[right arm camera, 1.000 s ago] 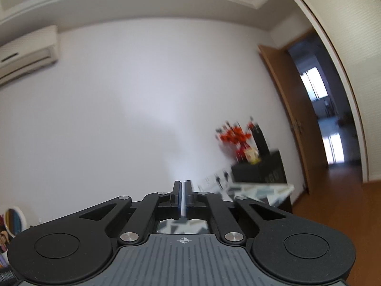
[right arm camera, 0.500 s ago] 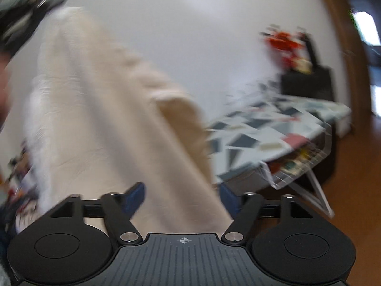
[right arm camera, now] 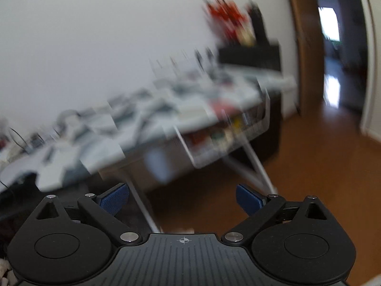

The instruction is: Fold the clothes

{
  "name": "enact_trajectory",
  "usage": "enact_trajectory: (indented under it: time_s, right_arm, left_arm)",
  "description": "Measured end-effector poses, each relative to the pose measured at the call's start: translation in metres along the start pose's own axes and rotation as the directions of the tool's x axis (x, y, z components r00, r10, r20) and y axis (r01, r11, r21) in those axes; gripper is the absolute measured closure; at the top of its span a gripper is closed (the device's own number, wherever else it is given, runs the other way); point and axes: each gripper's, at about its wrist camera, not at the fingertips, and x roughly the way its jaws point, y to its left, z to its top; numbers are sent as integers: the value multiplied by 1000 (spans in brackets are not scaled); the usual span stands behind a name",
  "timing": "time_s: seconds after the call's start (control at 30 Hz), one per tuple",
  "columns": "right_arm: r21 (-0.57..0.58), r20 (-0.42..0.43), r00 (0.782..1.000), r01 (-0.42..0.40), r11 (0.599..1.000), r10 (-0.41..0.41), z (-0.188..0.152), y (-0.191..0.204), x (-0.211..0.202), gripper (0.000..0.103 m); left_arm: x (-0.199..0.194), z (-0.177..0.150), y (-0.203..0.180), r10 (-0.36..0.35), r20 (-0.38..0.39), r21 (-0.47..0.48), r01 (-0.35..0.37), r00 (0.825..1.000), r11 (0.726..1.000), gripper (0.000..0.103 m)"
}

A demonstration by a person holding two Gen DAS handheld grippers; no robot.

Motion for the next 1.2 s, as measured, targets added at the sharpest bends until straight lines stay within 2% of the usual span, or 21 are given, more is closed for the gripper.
enact_trajectory:
  time_s: [0.07,0.13,0.23,0.33,0.43,0.57,0.7,0.83,1.0,1.13,1.2]
  right_arm:
    - [2,-60,998,19,1000,-19,-27,-1,16,7]
    - [17,-128,991,30,999,-27,-50,-5,31,7]
    - [16,-186,982,44,999,-40,-88,-8,34,7]
    - [-3,-202,978,58,998,-57,-114,-16,41,5]
    - [-5,-221,973,69,998,-68,-141,-26,57,4]
    - [-16,-244,964,102,995,-103,-202,-37,79,3]
    - [-42,-261,955,133,990,-139,-286,-34,123,1]
    - [-92,-319,933,145,985,-168,-390,-26,181,1]
    - [-196,-375,911,101,975,-170,-521,-9,262,1]
    - [-247,-436,882,73,966,-178,-610,7,318,1]
    - [-274,-452,876,41,961,-167,-647,16,339,1]
  left_arm:
    - [15,-45,5,34,-108,-37,-38,994,999,40]
    - [30,-89,0,44,-198,-23,-49,979,999,38]
    - [51,-119,-21,48,-284,21,-44,958,999,31]
    - [66,-135,-24,57,-343,17,-55,938,998,31]
    - [97,-146,-24,69,-383,-6,-77,921,997,28]
    - [146,-184,-20,75,-410,11,-77,909,997,19]
    - [204,-244,-9,53,-426,92,-15,903,996,12]
    - [269,-321,5,44,-493,133,26,869,991,12]
    - [345,-415,15,25,-553,219,117,833,969,12]
    - [396,-471,25,2,-598,234,172,802,957,12]
    - [422,-495,25,-26,-611,250,225,791,942,12]
